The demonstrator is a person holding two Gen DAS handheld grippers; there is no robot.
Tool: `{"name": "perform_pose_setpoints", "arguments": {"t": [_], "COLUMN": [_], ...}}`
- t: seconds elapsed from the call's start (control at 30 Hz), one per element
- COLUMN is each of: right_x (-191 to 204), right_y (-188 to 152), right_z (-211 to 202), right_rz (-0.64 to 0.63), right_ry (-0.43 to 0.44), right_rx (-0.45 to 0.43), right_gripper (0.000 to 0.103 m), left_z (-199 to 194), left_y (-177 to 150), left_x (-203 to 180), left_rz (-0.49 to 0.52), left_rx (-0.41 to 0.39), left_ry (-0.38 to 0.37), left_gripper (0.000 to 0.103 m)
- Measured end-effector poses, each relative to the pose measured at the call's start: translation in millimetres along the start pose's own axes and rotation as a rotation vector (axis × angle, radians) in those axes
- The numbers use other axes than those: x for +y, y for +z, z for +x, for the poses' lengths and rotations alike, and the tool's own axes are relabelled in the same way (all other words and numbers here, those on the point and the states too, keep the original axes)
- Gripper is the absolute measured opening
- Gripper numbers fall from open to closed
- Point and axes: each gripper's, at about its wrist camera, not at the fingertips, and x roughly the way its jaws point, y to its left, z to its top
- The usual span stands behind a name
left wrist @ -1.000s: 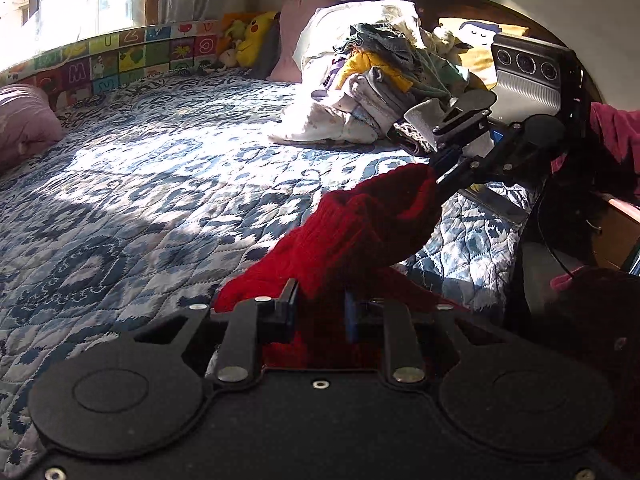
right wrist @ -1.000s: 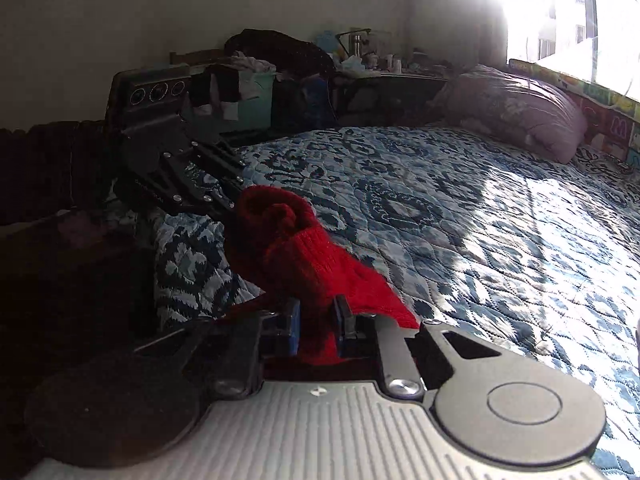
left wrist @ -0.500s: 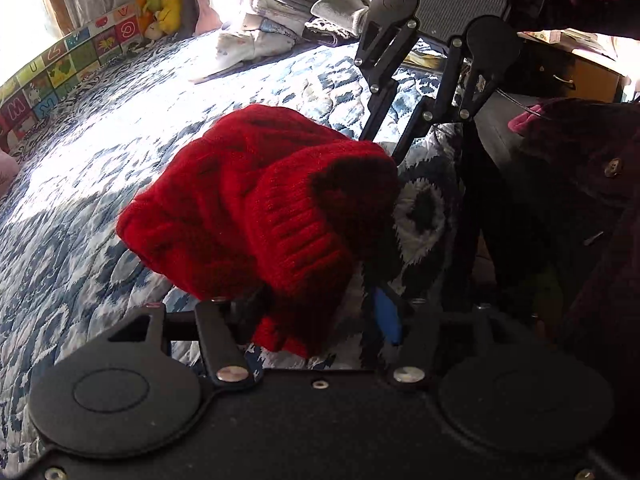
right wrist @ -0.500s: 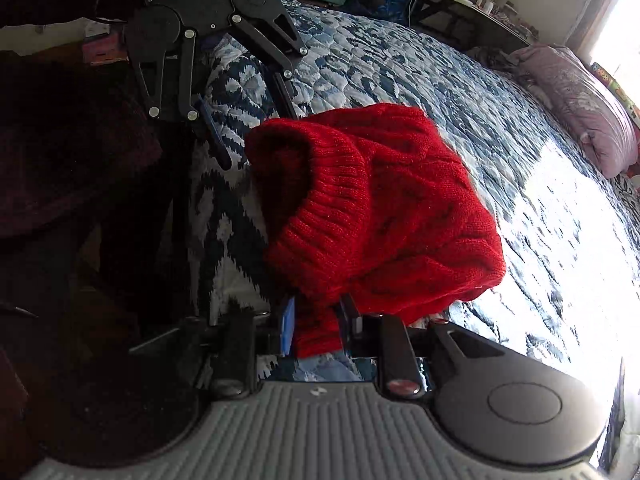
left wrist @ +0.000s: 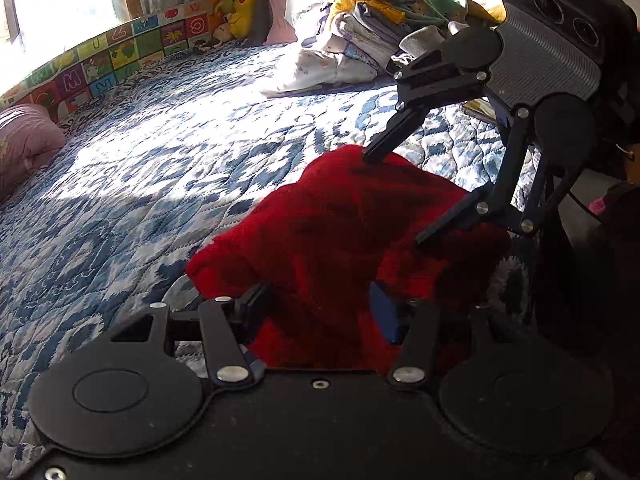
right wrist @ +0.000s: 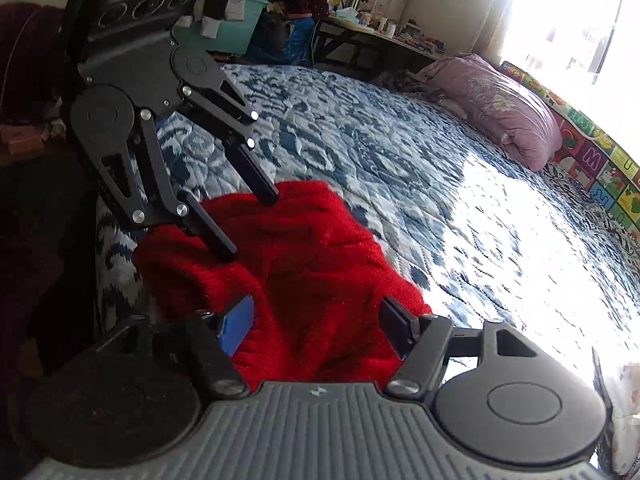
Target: Fold clothes
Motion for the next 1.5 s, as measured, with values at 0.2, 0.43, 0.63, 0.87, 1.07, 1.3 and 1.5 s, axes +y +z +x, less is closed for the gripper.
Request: {"name": "perform_pose_setpoints", "arguments": {"t": [0.2,0.43,0.63,0.87,1.07,1.3,1.5], "right_x": [7.6,-28.2,-64.3,-56.2,-33.6,-35.7,-17.1], "right_y": [-14.2,-2.8,9.0,4.2,-11.5,-2.0,-6.0], "right_z": [9.7,-49.5,-45.1,8.8,35.2,-2.6,-27.6], "right_rz": [0.022,0.196,0.415,0.477,0.369,0.391,0.337], "right_ry": [0.0,0.046,-0.017,0.007,-0.041,-0.048,-0.084], "right_rx": [-0.002,-0.147,-0.285,-0.204,-0.135,-0.18,-0.17], "right_gripper": [0.089,0.071,0.046,0.036,0.038,0.039,0.038], "left_z": [24.3,-50.2,-63.8,-12.8,29.2,-11.8,-41.9], "left_y": [-24.9,-7.9,19.0,21.2,5.3,12.8,0.4], "left_x": [-56.6,-3.7,41.6,49.9,24.1,15.3,0.3], "left_rz": [0.14,-0.02,-0.226,-0.269,-0.188,-0.175,-0.148], "left_rx": [0.023,-0.078,-0.23,-0.187,-0.063,-0.116,-0.099], "left_ry": [0.178,0.024,-0.066,-0.051,0.032,0.076,0.078], "left_gripper": [0.102,0.072,0.053,0.033,0.033,0.031,0.031]}}
